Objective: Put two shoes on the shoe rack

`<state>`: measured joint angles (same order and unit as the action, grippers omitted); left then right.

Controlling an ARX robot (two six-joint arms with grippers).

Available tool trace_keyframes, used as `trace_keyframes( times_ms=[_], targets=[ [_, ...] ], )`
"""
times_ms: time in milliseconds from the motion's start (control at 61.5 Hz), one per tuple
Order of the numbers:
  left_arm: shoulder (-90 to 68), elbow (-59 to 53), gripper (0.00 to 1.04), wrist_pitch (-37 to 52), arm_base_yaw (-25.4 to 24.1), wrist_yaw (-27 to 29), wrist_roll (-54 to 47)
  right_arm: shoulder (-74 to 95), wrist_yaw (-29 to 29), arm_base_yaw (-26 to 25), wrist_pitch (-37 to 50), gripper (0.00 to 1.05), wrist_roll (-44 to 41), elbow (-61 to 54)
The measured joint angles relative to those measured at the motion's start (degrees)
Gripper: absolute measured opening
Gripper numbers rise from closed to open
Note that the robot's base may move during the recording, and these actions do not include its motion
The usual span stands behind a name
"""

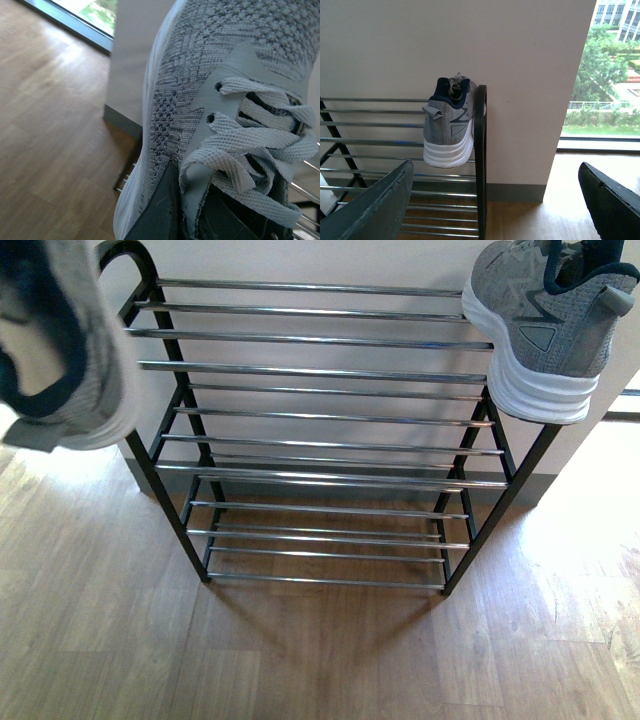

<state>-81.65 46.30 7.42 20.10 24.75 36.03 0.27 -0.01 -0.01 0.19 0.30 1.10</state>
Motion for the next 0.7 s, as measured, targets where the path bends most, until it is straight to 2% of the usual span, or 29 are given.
trace_keyframes(
  times_ms=[130, 260, 700],
  targets=[
    [-12.9, 15.4, 0.01, -9.6, 2.6, -6.1, 4.9, 0.0, 0.0, 0.0, 0.0, 0.96, 0.0, 0.0],
    [-22.3, 27.4, 0.01, -17.4, 5.2, -8.7, 6.7, 0.0, 0.0, 0.0, 0.0, 0.96, 0.0, 0.0],
    [-45.5, 62.0, 0.01, -33.5, 9.6, -17.9, 12.6, 0.0, 0.0, 0.0, 0.0, 0.96, 0.0, 0.0]
  ],
)
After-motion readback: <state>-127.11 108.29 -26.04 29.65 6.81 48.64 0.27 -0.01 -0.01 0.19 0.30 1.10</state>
